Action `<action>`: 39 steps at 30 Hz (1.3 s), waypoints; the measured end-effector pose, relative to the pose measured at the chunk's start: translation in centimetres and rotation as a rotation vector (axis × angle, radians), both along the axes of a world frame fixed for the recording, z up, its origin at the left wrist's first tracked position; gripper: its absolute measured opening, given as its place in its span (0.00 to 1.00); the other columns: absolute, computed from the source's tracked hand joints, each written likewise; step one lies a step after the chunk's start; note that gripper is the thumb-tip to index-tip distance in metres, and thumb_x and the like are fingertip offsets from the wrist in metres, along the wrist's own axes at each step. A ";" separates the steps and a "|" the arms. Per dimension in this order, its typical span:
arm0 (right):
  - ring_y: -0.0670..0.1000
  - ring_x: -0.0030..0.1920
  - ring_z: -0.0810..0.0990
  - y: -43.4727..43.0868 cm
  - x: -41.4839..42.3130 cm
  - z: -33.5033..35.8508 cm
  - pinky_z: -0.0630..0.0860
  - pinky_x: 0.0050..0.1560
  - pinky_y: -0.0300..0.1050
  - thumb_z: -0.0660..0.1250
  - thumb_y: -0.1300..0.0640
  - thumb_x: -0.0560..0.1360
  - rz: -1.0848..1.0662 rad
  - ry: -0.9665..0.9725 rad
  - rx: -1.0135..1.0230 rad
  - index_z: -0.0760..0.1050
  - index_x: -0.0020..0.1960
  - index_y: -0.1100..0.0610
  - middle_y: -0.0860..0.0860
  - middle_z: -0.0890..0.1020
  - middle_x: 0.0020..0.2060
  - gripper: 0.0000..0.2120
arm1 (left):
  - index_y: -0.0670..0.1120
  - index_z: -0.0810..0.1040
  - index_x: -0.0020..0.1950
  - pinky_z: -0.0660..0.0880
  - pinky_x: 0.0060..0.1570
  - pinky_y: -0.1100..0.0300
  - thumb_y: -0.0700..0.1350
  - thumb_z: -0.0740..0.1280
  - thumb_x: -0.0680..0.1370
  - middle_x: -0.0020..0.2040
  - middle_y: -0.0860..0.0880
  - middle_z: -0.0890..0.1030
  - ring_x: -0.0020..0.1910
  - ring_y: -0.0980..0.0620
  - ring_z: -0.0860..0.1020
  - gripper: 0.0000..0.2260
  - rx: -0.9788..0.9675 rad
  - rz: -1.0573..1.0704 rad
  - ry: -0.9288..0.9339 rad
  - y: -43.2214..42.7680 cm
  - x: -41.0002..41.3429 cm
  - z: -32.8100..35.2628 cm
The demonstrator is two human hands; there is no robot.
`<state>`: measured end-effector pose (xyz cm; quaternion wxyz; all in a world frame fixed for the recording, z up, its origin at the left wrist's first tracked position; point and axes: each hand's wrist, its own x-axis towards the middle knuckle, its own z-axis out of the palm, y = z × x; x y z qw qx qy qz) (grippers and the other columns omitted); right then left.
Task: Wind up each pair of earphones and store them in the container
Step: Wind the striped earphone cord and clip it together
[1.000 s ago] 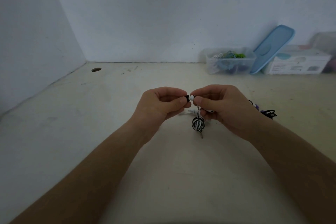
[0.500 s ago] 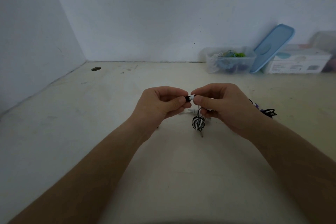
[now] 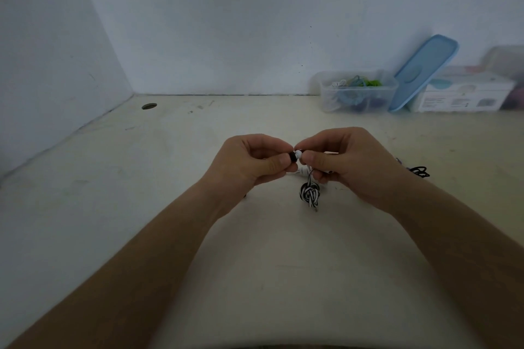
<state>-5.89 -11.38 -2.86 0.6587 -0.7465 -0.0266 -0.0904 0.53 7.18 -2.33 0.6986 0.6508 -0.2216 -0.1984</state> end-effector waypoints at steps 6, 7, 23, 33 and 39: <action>0.49 0.30 0.78 0.1 0.0 0.0 0.78 0.35 0.44 0.72 0.66 0.74 0.000 -0.022 -0.040 0.84 0.46 0.58 0.58 0.84 0.36 0.06 | 0.41 0.83 0.46 0.82 0.47 0.59 0.34 0.72 0.70 0.42 0.43 0.86 0.43 0.46 0.85 0.06 0.025 -0.005 0.002 0.0 0.2 -0.2; 0.49 0.31 0.79 0.2 0.0 0.0 0.78 0.35 0.44 0.72 0.66 0.74 -0.001 -0.030 -0.052 0.84 0.46 0.58 0.58 0.84 0.36 0.05 | 0.41 0.83 0.46 0.82 0.47 0.59 0.34 0.72 0.70 0.42 0.43 0.86 0.43 0.46 0.85 0.06 0.025 -0.006 0.001 0.1 0.2 -0.3; 0.47 0.27 0.80 1.0 -0.1 -0.1 0.79 0.33 0.39 0.73 0.67 0.73 -0.111 -0.136 -0.114 0.84 0.45 0.58 0.50 0.83 0.29 0.06 | 0.40 0.82 0.45 0.81 0.43 0.62 0.31 0.70 0.73 0.40 0.43 0.86 0.41 0.49 0.85 0.06 -0.005 0.044 0.003 0.0 0.1 -0.1; 0.47 0.29 0.79 1.2 -0.1 0.0 0.79 0.35 0.39 0.72 0.67 0.74 -0.116 -0.105 -0.014 0.83 0.46 0.57 0.53 0.84 0.33 0.06 | 0.44 0.85 0.42 0.82 0.48 0.59 0.39 0.73 0.65 0.41 0.42 0.86 0.42 0.48 0.85 0.07 -0.070 0.016 0.021 -0.2 0.0 -0.2; 0.47 0.28 0.81 1.5 -0.1 -0.1 0.80 0.35 0.39 0.73 0.67 0.73 -0.171 -0.184 -0.118 0.83 0.44 0.55 0.52 0.85 0.33 0.07 | 0.46 0.86 0.39 0.82 0.49 0.58 0.38 0.73 0.66 0.40 0.41 0.85 0.41 0.48 0.85 0.05 -0.078 0.058 0.021 -0.4 0.0 -0.5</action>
